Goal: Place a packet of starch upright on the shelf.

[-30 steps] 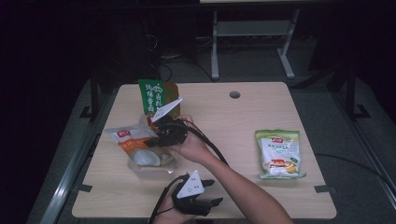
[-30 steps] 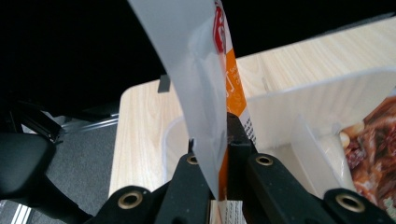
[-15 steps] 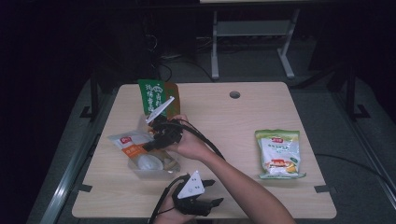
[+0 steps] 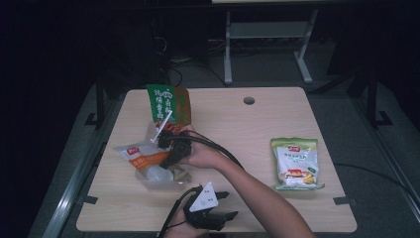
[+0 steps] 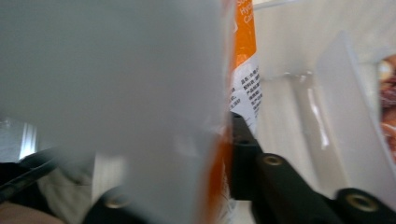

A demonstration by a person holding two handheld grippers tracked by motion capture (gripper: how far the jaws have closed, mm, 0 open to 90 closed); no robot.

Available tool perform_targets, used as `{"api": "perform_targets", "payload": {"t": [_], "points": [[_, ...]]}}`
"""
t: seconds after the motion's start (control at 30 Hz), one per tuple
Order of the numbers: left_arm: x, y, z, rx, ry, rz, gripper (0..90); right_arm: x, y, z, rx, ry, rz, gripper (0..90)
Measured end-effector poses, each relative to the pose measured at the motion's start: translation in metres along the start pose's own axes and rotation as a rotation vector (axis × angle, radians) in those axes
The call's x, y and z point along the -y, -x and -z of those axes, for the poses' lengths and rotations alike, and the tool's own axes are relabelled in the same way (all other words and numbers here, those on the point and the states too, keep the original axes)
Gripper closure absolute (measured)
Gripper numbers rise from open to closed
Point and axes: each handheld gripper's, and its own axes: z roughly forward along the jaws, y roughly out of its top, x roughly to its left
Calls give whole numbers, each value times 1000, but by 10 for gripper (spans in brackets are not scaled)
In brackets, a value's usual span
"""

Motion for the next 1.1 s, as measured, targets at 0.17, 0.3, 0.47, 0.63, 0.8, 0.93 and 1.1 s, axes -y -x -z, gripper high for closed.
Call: {"api": "perform_targets", "payload": {"t": [0.17,0.3,0.47,0.63,0.8,0.93,1.1], "points": [[0,1,0,2,-5,-7,383,9,1,2,-5,54,-43,898],[0,4,0,10,1,-2,382,18,-2,8,1,121,-65,899],[-2,8,1,24,-7,10,379,26,-9,16,21,215,-85,899],[-1,13,0,33,-31,4,376,31,-16,24,37,330,-79,900],[1,16,2,48,-45,-11,374,40,-16,18,61,437,-74,900],[4,17,5,55,-51,-3,373,52,-12,6,58,476,-94,900],[8,15,6,53,-58,0,369,56,-11,1,72,505,-94,899]]}}
